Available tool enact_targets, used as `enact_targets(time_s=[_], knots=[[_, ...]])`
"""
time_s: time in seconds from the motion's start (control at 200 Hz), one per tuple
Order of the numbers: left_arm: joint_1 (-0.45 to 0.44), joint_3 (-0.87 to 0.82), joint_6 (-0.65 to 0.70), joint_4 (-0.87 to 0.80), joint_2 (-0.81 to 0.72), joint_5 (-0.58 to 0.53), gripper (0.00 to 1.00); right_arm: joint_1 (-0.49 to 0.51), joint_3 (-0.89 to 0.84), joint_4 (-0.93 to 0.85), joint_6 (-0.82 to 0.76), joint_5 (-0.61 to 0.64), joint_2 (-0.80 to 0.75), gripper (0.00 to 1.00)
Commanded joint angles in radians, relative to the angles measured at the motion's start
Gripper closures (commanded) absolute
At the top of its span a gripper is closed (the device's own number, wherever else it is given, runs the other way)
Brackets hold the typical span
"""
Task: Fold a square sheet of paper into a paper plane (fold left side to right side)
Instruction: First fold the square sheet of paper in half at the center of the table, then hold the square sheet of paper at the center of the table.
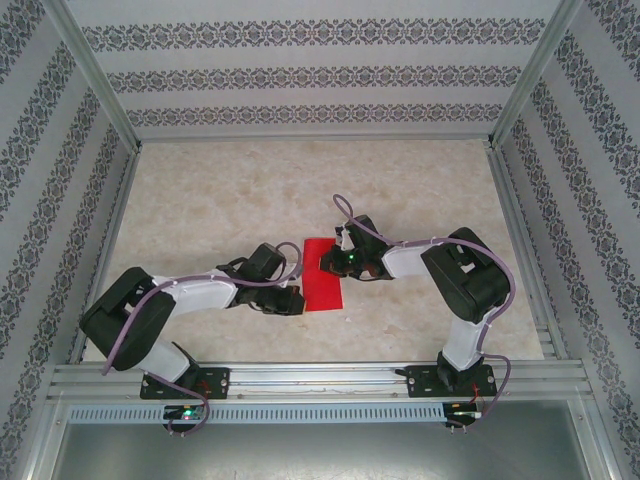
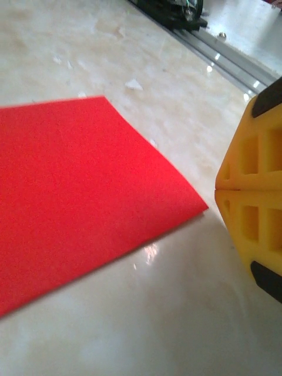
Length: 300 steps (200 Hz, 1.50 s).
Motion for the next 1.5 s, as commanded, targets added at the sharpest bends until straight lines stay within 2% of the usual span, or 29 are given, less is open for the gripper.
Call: enact_targets(time_s=[0.0, 0.26, 0.515, 0.715, 0.899, 1.179, 1.494], knots=[[0.012, 0.064, -0.012, -0.032, -0.019, 0.01, 0.96, 0.0, -0.047, -0.119, -0.018, 0.073, 0.02, 1.0], [0.099, 0.17, 0.006, 0.006, 0.123, 0.003, 0.96, 0.002, -0.062, -0.109, -0.014, 0.087, 0.007, 1.0], [0.104, 0.221, 0.01, 0.06, 0.247, 0.024, 0.96, 0.012, -0.057, -0.1, -0.014, 0.08, -0.01, 1.0], [0.1, 0.196, 0.0, 0.071, 0.254, -0.005, 0.97, 0.011, -0.026, -0.109, -0.022, 0.06, -0.04, 1.0], [0.093, 0.168, -0.032, 0.096, 0.273, -0.017, 1.0, -0.004, 0.004, -0.158, -0.05, 0.066, -0.15, 1.0], [0.072, 0.146, -0.09, 0.11, 0.268, -0.058, 1.0, 0.031, -0.137, -0.142, 0.009, 0.044, -0.312, 1.0], [0.044, 0.101, -0.158, 0.147, 0.25, -0.081, 1.0, 0.122, -0.168, -0.061, 0.069, 0.026, -0.276, 1.0]])
